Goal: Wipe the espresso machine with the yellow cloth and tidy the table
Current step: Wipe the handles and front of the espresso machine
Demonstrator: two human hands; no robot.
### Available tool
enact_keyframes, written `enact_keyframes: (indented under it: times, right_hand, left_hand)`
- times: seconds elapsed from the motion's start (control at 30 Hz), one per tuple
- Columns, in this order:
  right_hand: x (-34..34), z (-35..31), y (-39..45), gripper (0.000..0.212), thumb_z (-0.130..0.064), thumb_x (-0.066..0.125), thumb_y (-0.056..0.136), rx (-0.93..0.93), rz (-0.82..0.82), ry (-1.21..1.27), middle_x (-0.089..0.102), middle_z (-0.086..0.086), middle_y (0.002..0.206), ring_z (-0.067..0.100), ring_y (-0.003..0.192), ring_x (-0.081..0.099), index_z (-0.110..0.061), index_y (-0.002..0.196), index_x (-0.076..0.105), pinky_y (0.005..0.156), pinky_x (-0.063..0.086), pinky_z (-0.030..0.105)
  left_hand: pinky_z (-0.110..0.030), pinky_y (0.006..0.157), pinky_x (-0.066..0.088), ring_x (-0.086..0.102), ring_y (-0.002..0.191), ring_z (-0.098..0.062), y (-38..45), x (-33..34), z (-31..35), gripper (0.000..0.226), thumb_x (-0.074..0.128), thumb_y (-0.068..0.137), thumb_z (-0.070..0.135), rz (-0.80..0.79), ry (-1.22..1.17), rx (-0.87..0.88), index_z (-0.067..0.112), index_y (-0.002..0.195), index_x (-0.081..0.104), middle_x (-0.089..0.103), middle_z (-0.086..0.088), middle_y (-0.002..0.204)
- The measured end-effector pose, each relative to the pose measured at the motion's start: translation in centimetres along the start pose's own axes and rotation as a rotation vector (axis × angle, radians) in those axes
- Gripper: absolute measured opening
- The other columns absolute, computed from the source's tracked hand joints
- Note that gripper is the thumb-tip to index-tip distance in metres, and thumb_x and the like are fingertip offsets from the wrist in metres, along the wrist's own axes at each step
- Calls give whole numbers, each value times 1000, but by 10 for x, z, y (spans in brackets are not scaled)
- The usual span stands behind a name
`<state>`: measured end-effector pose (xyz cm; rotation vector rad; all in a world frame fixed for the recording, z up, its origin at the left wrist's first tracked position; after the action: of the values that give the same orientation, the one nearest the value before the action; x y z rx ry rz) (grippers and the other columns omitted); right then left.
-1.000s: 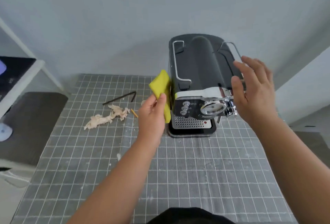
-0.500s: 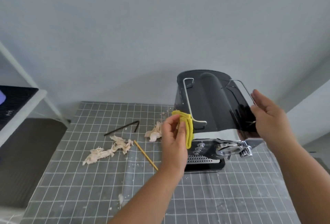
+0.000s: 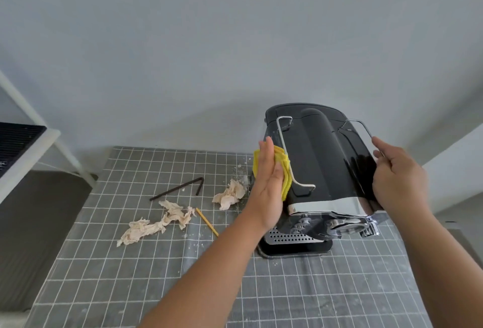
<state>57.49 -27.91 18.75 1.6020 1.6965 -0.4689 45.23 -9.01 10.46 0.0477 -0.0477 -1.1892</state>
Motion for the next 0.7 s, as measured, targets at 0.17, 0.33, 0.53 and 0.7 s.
enact_keyframes:
  times: [0.17,0.33,0.53,0.7]
  right_hand:
    - [-2,1,-1,49,-3,34,95,19,32,17,58,1,133,22,123,50,-25,134,54,98,31,21]
    - [0,-4,-5,44,-6,37,96,-23,-1,0,51,-2,141,18,132,44,-19,133,55,109,27,23]
    - [5,1,-6,42,-20,39,101,-124,-173,31,32,-16,152,2,139,28,-25,142,44,108,17,17]
    - [6,0,-7,44,-21,37,102,-149,-199,23,26,-17,154,-3,138,22,-26,145,38,108,14,15]
  left_hand:
    - [-41,125,1,-8,150,-5,35,-14,-7,63,22,100,53,-7,27,-43,40,152,-11,-11,17,162]
    - [-46,124,-1,-12,150,-7,46,-15,-8,69,24,84,77,23,-34,-72,55,144,-4,-17,17,161]
    - [-45,123,-6,-19,148,-4,47,-7,4,52,23,83,78,-26,-101,20,68,131,8,-16,31,150]
    - [-44,124,-1,-10,150,-4,68,-17,10,69,26,73,91,-25,-65,48,70,136,10,-13,24,159]
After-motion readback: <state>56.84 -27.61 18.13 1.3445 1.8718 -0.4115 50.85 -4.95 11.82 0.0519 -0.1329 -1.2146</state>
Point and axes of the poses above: each hand's wrist, its own y-axis towards the middle knuckle, its own x-axis out of the palm, z = x × y, the point moved 7 cm from there along y, towards the middle knuckle
